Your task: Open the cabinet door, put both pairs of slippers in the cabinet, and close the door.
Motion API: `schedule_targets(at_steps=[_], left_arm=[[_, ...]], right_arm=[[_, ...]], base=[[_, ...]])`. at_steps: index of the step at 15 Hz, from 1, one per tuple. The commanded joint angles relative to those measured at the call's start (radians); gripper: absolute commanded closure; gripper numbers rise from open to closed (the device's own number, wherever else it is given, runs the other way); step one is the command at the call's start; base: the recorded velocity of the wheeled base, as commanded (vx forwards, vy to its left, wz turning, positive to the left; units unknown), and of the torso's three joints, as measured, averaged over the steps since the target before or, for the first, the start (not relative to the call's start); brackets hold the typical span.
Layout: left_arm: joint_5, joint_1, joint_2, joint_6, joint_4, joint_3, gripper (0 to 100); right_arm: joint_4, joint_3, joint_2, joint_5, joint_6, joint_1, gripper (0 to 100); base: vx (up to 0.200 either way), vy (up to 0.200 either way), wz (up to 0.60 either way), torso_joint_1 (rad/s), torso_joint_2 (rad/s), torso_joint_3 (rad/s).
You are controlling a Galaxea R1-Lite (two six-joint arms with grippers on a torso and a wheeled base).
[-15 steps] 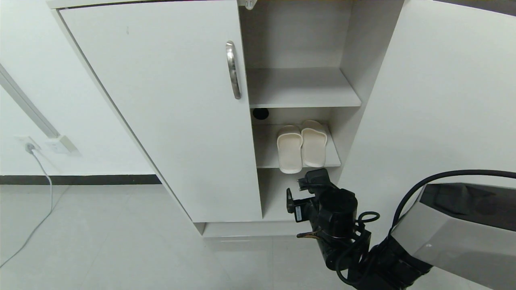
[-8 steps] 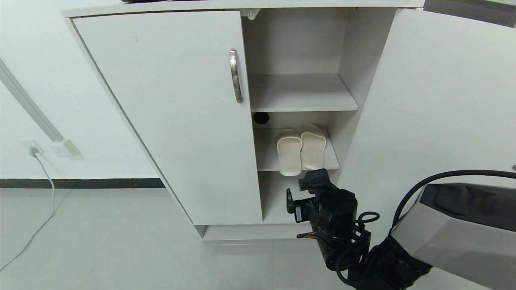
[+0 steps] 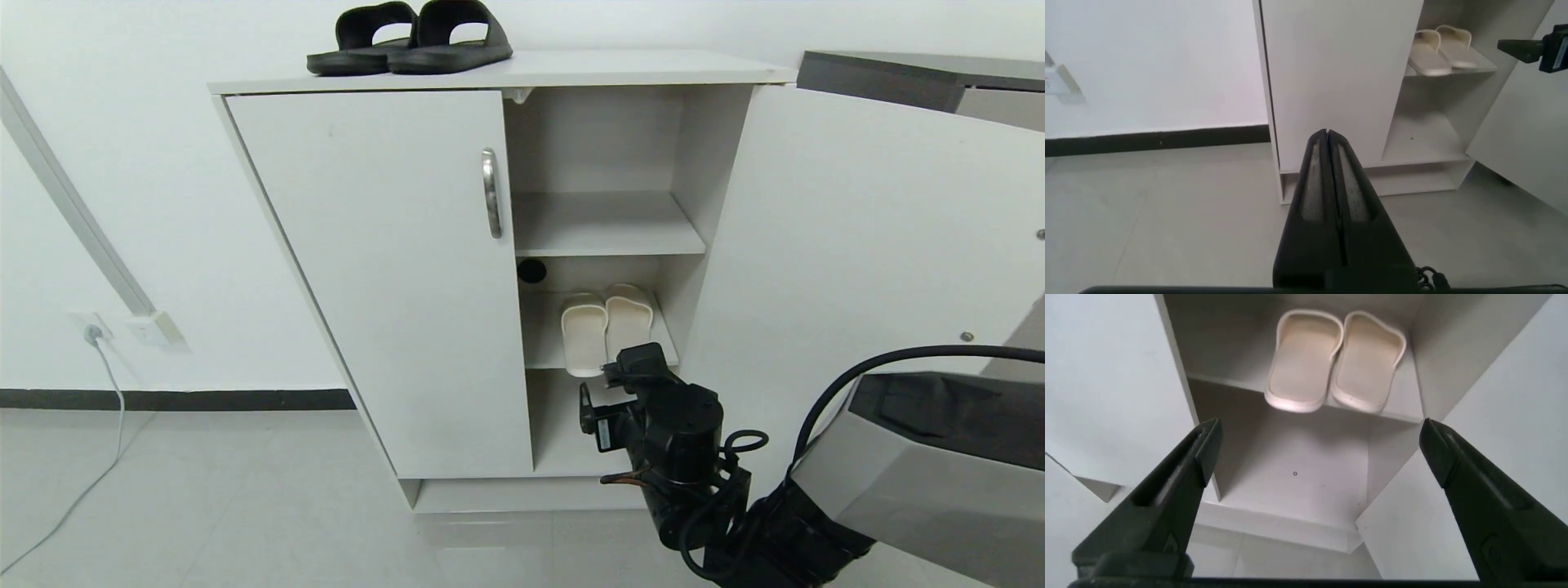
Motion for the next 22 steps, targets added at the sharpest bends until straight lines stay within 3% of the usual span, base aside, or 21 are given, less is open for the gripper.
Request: schedule_targets(at_steps=[1, 16, 22], left_arm=[[0.000, 0.001, 0.002, 0.000, 0.000, 0.000, 100], [0.000, 0.001, 0.002, -0.002, -0.001, 0.000, 100], [0.000, 0.001, 0.002, -0.003, -0.001, 0.000, 100]], right_arm=[[0.000, 0.003, 0.004, 0.000, 0.000, -0.001, 0], [-0.039, 0.032, 0.004, 0.008, -0.002, -0.014, 0], [-0.045, 0.038, 0.004, 0.009, -0.003, -0.014, 0]], base=[[0.000, 0.000, 0.00, -0.007, 0.00, 0.188], [0.000, 0.000, 0.00, 0.000, 0.00, 0.010], [0.000, 0.200, 0.00, 0.002, 0.00, 0.004]])
